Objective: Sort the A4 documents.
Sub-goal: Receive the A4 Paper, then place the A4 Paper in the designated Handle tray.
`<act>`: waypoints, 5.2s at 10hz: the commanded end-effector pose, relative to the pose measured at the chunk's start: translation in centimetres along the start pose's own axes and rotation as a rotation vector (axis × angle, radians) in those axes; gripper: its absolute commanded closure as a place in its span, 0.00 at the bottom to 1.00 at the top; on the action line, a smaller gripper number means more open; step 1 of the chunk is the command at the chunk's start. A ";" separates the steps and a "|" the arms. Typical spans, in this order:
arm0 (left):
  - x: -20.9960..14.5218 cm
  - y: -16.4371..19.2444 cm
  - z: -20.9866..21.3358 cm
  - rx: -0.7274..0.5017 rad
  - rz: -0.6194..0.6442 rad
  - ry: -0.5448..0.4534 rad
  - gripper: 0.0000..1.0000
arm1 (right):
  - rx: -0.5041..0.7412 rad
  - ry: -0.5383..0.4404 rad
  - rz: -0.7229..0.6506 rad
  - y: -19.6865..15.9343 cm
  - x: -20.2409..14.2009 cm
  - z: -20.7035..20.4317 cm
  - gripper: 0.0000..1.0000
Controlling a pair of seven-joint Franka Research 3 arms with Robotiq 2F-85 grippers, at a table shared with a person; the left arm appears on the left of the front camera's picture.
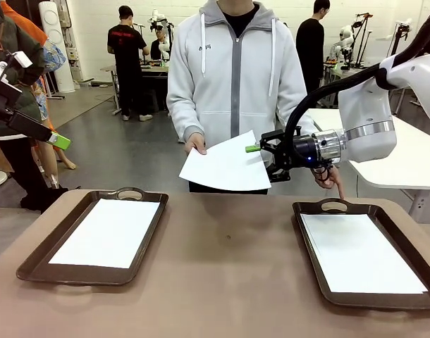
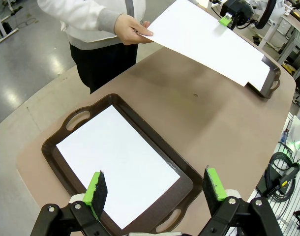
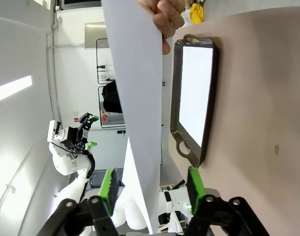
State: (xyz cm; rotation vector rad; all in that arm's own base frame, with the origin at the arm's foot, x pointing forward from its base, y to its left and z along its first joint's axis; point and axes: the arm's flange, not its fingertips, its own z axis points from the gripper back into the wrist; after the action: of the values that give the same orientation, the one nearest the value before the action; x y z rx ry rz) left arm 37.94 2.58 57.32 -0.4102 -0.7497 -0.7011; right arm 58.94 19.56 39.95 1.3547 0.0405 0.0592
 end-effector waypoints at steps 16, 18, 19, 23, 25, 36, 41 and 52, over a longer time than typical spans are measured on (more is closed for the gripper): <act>-0.1 0.0 -0.1 0.005 -0.014 0.007 0.00 | 0.019 0.046 0.031 -0.1 0.7 -0.2 1.00; -0.1 0.0 -0.1 0.005 -0.014 0.007 0.00 | 0.009 0.021 0.014 -0.1 -0.2 -0.3 1.00; -0.1 0.0 -0.1 0.005 -0.014 0.007 0.00 | 0.009 0.021 0.014 -0.1 -0.2 -0.3 1.00; -0.1 0.0 -0.1 0.005 -0.014 0.007 0.00 | 0.009 0.021 0.014 -0.1 -0.2 -0.3 1.00; -0.1 0.0 -0.1 0.005 -0.014 0.007 0.00 | 0.009 0.021 0.014 -0.1 -0.2 -0.3 1.00; -0.1 0.0 -0.1 0.005 -0.014 0.007 0.00 | -0.130 0.077 0.247 2.3 -6.7 2.8 0.99; -0.1 0.0 -0.1 0.005 -0.014 0.007 0.00 | -0.277 -0.026 0.148 2.0 -9.1 15.5 0.99; -0.1 0.0 -0.1 0.005 -0.014 0.007 0.00 | -0.146 0.028 -0.057 -8.0 -8.2 24.9 0.99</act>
State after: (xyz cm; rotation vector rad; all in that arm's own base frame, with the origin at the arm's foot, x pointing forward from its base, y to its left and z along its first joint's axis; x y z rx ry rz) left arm 37.94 2.59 57.32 -0.4105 -0.7498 -0.7011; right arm 52.42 -7.11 37.76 1.1410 0.1233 0.0160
